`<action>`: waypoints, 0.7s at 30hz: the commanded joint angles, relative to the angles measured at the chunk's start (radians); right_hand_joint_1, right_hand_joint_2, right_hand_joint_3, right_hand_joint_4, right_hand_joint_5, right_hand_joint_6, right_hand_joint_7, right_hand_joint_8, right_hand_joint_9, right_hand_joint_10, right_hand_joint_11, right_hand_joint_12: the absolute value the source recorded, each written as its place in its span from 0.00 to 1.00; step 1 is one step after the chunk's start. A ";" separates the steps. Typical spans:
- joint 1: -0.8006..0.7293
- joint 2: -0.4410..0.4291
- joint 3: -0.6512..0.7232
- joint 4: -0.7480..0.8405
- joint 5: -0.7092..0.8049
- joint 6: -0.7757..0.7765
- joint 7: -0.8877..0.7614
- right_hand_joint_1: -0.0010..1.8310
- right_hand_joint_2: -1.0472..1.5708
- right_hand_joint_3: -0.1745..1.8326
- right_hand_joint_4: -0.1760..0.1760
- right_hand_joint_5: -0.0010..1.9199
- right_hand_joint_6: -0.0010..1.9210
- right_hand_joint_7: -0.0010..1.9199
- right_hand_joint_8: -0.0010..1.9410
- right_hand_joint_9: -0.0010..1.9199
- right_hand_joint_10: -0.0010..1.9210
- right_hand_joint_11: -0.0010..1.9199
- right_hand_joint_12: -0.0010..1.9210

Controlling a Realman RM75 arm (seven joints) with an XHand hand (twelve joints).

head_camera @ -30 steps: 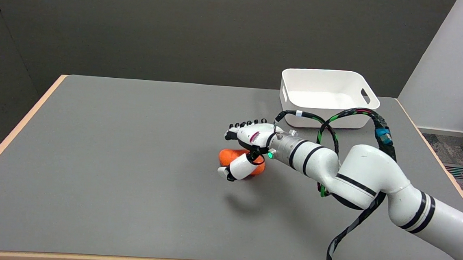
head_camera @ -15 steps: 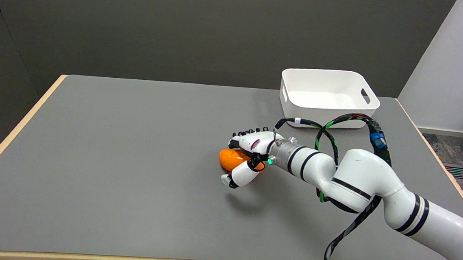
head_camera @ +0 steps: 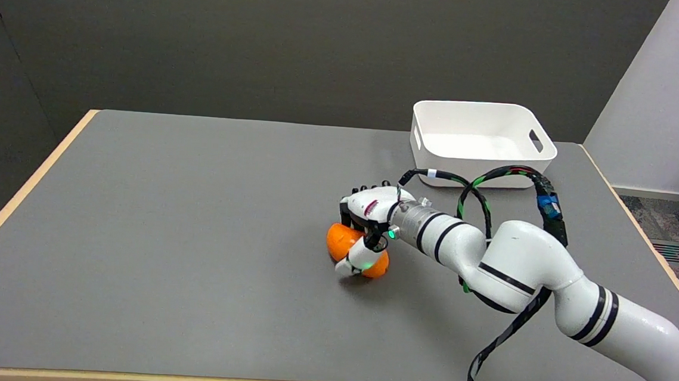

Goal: Pick up mango.

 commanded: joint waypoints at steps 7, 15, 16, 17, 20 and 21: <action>-0.056 -0.023 0.123 -0.011 -0.195 -0.217 0.000 0.64 0.82 0.29 0.00 0.34 0.79 0.37 0.80 0.47 0.97 0.28 1.00; -0.106 -0.051 0.262 -0.017 -0.326 -0.336 0.048 0.65 0.81 0.31 0.00 0.35 0.79 0.38 0.80 0.47 0.98 0.32 1.00; -0.112 -0.059 0.283 -0.017 -0.347 -0.359 0.062 0.65 0.81 0.31 0.00 0.35 0.79 0.38 0.80 0.47 0.99 0.32 1.00; -0.125 -0.074 0.336 -0.014 -0.386 -0.403 0.090 0.65 0.81 0.31 0.00 0.35 0.79 0.38 0.80 0.47 0.99 0.32 1.00; -0.138 -0.117 0.469 0.002 -0.453 -0.529 0.156 0.65 0.80 0.31 0.00 0.35 0.79 0.38 0.79 0.47 0.98 0.33 1.00; -0.138 -0.130 0.514 0.013 -0.457 -0.564 0.170 0.65 0.80 0.31 0.00 0.35 0.78 0.38 0.79 0.47 0.98 0.33 1.00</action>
